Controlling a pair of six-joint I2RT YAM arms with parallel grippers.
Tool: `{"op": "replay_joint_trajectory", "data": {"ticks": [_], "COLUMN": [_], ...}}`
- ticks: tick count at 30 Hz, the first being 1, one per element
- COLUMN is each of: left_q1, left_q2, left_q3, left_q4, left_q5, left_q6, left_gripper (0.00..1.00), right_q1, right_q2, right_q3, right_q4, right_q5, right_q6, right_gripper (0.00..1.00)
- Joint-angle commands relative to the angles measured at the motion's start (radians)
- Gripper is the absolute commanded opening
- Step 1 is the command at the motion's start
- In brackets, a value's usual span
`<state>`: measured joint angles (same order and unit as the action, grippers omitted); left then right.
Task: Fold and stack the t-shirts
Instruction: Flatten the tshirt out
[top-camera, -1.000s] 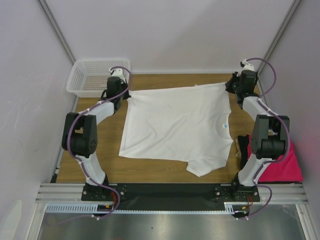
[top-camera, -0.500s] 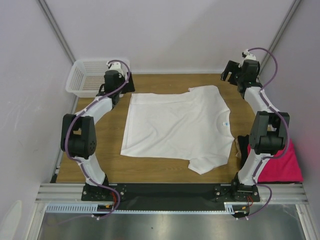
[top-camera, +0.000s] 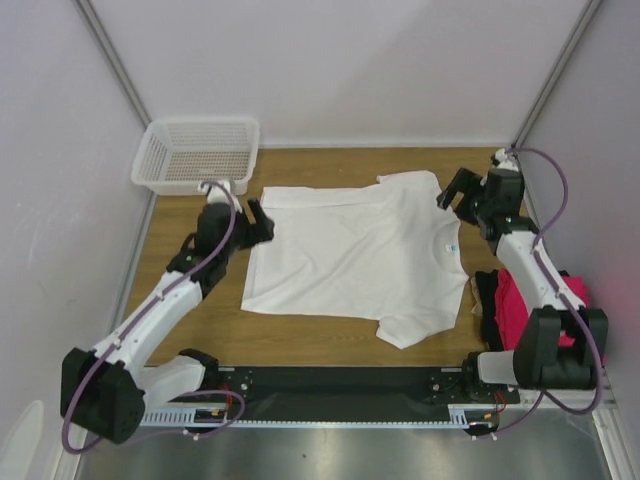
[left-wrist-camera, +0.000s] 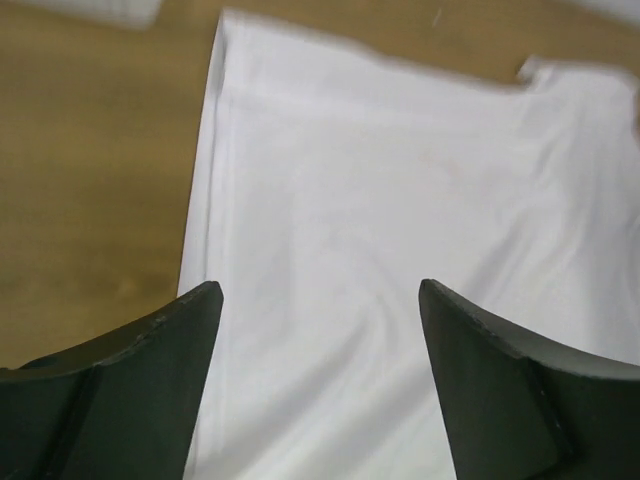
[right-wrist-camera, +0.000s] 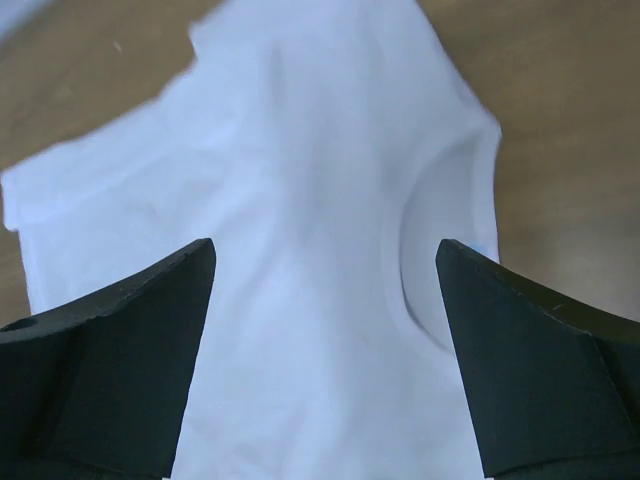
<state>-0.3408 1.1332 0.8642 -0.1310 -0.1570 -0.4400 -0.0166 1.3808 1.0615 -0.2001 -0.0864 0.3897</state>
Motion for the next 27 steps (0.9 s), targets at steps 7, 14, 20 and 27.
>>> {"op": "replay_joint_trajectory", "data": {"ticks": [7,14,20,27], "left_q1": [-0.021,-0.023,-0.032,-0.037], "left_q2": [-0.239,-0.194,-0.26,-0.268], "left_q3": [-0.387,-0.428,-0.491,-0.537], "left_q4": [-0.15,-0.252,-0.289,-0.274], "left_q5": [-0.01,-0.108,-0.118,-0.113], "left_q6": [-0.253,-0.331,-0.414,-0.433], "left_gripper": [0.68,0.66,0.58,0.46], "right_q1": [0.006,0.014,0.045,0.058], "right_q2": [-0.297,-0.318,-0.327,-0.226], "right_q3": [-0.333,-0.383,-0.405,-0.457], "right_q4": [-0.131,-0.261,-0.394,-0.375], "right_q5": [0.028,0.028,0.053,0.045], "right_q6": [0.083,0.101,0.138,0.219], "right_gripper": [0.93,0.89,0.86,0.78]}}
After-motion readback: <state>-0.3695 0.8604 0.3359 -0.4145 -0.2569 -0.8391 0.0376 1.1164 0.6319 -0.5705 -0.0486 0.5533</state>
